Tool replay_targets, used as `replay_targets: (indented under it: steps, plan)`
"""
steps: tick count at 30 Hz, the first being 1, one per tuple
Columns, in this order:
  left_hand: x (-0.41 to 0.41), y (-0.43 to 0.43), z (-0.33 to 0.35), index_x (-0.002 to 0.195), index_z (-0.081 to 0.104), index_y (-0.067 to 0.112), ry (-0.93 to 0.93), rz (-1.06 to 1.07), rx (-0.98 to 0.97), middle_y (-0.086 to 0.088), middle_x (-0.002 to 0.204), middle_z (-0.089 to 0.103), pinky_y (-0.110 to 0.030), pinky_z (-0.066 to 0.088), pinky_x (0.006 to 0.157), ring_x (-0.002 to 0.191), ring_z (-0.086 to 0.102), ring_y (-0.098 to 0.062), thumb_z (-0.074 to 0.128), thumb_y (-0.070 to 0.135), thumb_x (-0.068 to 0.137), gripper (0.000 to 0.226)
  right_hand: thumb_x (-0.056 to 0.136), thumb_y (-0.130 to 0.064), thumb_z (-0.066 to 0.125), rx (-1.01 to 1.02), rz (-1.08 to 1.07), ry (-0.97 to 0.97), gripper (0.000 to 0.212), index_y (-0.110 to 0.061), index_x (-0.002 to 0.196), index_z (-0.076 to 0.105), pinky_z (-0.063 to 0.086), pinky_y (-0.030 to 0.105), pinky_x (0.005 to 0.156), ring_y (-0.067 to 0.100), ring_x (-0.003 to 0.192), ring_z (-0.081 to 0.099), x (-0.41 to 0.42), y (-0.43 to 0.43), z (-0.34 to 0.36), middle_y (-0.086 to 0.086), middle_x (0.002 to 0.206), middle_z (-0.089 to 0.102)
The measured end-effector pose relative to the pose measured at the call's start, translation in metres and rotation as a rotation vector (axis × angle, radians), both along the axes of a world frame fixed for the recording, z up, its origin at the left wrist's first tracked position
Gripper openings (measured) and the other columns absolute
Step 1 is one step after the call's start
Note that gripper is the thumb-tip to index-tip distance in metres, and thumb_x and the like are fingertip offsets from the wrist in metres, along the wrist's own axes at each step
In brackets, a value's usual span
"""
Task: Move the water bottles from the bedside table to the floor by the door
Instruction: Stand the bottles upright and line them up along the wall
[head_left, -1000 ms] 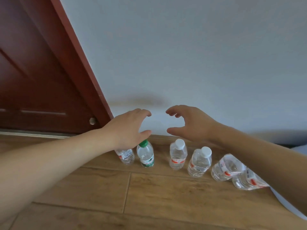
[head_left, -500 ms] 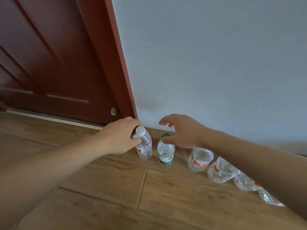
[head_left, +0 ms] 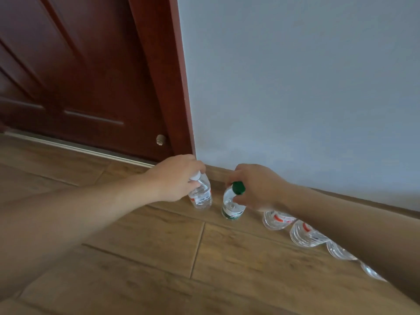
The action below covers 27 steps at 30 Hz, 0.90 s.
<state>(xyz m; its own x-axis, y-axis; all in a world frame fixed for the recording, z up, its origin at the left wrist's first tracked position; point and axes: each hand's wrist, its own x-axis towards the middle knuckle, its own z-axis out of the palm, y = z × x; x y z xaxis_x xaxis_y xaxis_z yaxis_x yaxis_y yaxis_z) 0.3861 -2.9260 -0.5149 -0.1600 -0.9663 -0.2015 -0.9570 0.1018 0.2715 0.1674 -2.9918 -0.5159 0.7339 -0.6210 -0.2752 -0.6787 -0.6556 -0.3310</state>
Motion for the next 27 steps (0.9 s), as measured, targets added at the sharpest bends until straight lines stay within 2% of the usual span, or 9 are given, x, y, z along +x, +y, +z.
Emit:
replay_targets:
  steps: [2,5,10,15,22,27]
  plan:
    - [0.003,0.0,-0.002,0.122,0.062,0.022,0.015,0.012,-0.004,0.013,0.1,0.043,-0.024,0.033,0.079,0.095,0.049,-0.012,0.064,0.029,0.093,0.029,0.08,-0.024,0.067,-0.012,-0.001,-0.002,0.035,-0.033,0.113,0.066,0.047,0.032,0.08,0.019,0.094,0.056,-0.001,0.004,0.001,-0.006,0.105,0.057]
    - [0.004,0.001,-0.002,0.12,0.063,0.022,0.042,0.032,0.002,0.013,0.103,0.045,-0.025,0.036,0.082,0.1,0.053,-0.014,0.066,0.028,0.092,0.029,0.078,-0.02,0.066,-0.005,-0.003,-0.014,0.036,-0.032,0.112,0.066,0.046,0.031,0.079,0.019,0.093,0.056,0.0,0.007,0.003,-0.005,0.105,0.056]
    - [0.004,0.008,0.002,0.118,0.065,0.024,0.063,0.028,0.046,0.011,0.107,0.049,-0.036,0.047,0.089,0.098,0.055,-0.015,0.065,0.021,0.091,0.027,0.075,-0.007,0.058,0.023,-0.018,-0.03,0.043,-0.03,0.11,0.067,0.043,0.027,0.076,0.02,0.094,0.054,0.002,0.008,0.006,-0.004,0.104,0.056]
    - [0.01,0.014,0.005,0.114,0.065,0.028,0.086,0.03,0.047,0.013,0.109,0.051,-0.037,0.047,0.089,0.098,0.055,-0.013,0.066,0.021,0.09,0.025,0.073,-0.012,0.063,-0.002,-0.053,-0.054,0.036,-0.027,0.104,0.07,0.049,0.031,0.077,0.021,0.092,0.055,0.01,0.003,0.01,-0.002,0.098,0.058]
    - [0.017,0.025,0.008,0.112,0.065,0.029,0.106,0.027,0.041,0.016,0.109,0.051,-0.037,0.047,0.087,0.095,0.054,-0.012,0.067,0.017,0.09,0.025,0.077,-0.019,0.07,-0.002,-0.077,-0.117,0.032,-0.022,0.109,0.07,0.051,0.034,0.084,0.02,0.096,0.055,0.034,-0.001,0.015,0.0,0.103,0.062]
    - [0.025,0.033,0.007,0.109,0.065,0.029,0.126,0.018,0.036,0.017,0.108,0.051,-0.035,0.047,0.086,0.093,0.054,-0.009,0.067,0.016,0.089,0.024,0.075,-0.018,0.07,-0.007,-0.084,-0.153,0.02,-0.02,0.095,0.072,0.048,0.028,0.07,0.017,0.085,0.056,0.057,-0.005,0.013,-0.004,0.088,0.062]
